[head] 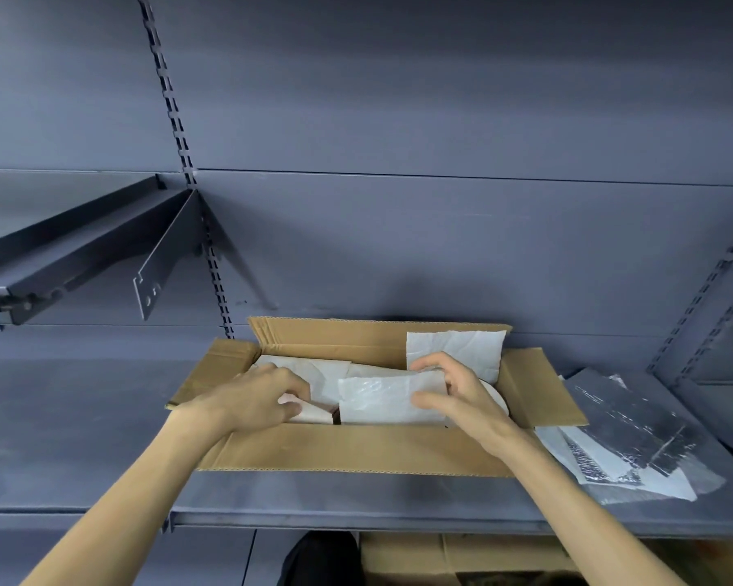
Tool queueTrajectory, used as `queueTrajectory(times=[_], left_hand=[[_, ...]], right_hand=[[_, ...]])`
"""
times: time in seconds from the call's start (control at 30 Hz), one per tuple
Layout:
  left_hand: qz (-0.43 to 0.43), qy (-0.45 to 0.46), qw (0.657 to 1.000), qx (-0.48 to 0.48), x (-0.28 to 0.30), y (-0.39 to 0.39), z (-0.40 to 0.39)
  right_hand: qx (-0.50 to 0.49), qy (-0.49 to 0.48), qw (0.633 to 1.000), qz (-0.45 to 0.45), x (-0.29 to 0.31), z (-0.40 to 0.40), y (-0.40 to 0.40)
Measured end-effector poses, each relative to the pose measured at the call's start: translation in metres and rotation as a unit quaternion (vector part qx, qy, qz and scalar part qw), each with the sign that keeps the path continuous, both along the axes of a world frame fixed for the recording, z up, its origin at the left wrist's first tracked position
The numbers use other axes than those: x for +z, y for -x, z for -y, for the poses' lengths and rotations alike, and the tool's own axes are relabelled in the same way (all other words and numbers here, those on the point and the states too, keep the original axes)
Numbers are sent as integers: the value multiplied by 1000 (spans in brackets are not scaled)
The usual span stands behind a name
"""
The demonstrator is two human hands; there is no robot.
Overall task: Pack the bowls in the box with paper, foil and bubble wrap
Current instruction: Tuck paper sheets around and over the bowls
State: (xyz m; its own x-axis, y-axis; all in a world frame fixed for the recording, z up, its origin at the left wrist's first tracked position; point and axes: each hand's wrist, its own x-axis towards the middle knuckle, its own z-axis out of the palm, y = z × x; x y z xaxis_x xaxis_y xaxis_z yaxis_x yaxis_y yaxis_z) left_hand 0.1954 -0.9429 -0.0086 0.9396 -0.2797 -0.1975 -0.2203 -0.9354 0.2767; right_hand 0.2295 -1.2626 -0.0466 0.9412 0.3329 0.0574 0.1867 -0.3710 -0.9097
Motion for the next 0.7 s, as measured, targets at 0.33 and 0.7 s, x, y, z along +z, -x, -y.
queueTrajectory(times=[0.33, 0.7], left_hand=[[-25, 9, 999, 22, -23, -8, -10], [239, 14, 970, 41, -21, -11, -1]], right_hand=[[61, 165, 984, -18, -3, 3, -2], [-26, 125, 977, 173, -12, -4, -6]])
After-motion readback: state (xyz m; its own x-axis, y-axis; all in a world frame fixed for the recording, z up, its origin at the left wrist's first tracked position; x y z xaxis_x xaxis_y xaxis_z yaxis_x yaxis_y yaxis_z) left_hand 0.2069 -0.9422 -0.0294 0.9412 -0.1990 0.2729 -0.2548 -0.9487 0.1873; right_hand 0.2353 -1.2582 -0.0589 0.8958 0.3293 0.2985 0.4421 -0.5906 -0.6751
